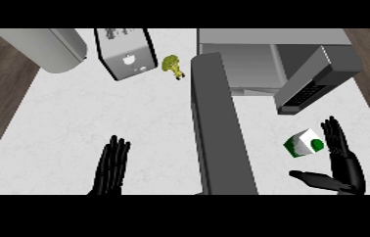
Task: Pick up the milk, place it into the microwave and close the microwave
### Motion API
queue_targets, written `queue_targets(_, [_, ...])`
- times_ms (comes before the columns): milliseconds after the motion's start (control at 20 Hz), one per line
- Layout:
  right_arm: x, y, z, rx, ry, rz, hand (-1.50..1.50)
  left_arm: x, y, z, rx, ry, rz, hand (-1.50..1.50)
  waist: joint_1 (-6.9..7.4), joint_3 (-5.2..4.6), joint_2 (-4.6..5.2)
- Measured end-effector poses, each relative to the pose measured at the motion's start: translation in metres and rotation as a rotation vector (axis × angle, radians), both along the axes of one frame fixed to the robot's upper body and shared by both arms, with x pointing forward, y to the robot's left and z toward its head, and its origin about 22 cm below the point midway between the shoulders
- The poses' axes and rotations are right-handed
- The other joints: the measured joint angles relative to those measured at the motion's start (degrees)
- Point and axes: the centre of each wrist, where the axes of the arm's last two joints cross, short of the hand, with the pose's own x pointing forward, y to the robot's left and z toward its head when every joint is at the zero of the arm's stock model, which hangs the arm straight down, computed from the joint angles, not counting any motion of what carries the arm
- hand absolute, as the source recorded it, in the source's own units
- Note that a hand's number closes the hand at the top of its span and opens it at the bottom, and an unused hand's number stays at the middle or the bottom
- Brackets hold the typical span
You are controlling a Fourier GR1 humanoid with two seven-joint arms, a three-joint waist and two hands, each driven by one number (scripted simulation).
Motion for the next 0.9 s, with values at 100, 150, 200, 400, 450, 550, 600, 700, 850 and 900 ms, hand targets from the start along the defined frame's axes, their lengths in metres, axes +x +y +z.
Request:
queue_targets(100, [0.009, -0.002, -0.001, -0.007, 0.0, -0.011, -1.5, -0.001, 0.01, -0.002, -0.001, 0.0, -0.002, -1.5, 0.03, 0.0, 0.01])
queue_targets(150, [0.016, -0.002, -0.002, -0.006, 0.001, -0.017, 1.5, -0.001, 0.013, -0.002, -0.003, 0.003, -0.004, -1.5, 0.09, 0.01, 0.03])
queue_targets(200, [0.017, -0.005, -0.004, -0.007, 0.005, -0.028, 1.5, -0.003, 0.019, -0.002, -0.002, 0.007, -0.004, -1.5, 0.18, 0.01, 0.05])
queue_targets(400, [0.02, -0.009, -0.01, 0.002, 0.016, -0.066, 1.5, -0.003, 0.029, -0.003, 0.004, 0.003, -0.003, -1.5, 0.2, 0.04, 0.09])
queue_targets(450, [0.018, -0.011, -0.011, 0.001, 0.02, -0.075, 1.5, -0.004, 0.032, -0.003, 0.003, 0.007, -0.002, -1.5, 0.22, 0.0, 0.07])
queue_targets(550, [0.022, -0.01, -0.012, -0.017, 0.02, -0.093, 1.5, -0.006, 0.035, -0.004, 0.001, 0.007, -0.005, -1.5, 0.41, -0.07, 0.05])
queue_targets(600, [0.023, -0.011, -0.012, -0.028, 0.023, -0.098, 1.5, -0.007, 0.036, -0.006, 0.002, 0.008, -0.008, -1.5, 0.51, -0.11, 0.03])
queue_targets(700, [0.025, -0.011, -0.013, -0.05, 0.029, -0.101, 1.5, -0.007, 0.043, -0.007, 0.006, 0.006, -0.008, -1.5, 0.73, -0.22, 0.03])
queue_targets(850, [0.03, -0.004, -0.015, -0.067, 0.035, -0.109, 1.5, -0.014, 0.045, -0.011, 0.007, 0.006, -0.011, -1.5, 0.84, -0.41, -0.07])
queue_targets(900, [0.036, 0.001, -0.014, -0.074, 0.035, -0.11, 1.5, -0.013, 0.044, -0.012, 0.008, 0.002, -0.009, -1.5, 0.75, -0.43, -0.08])
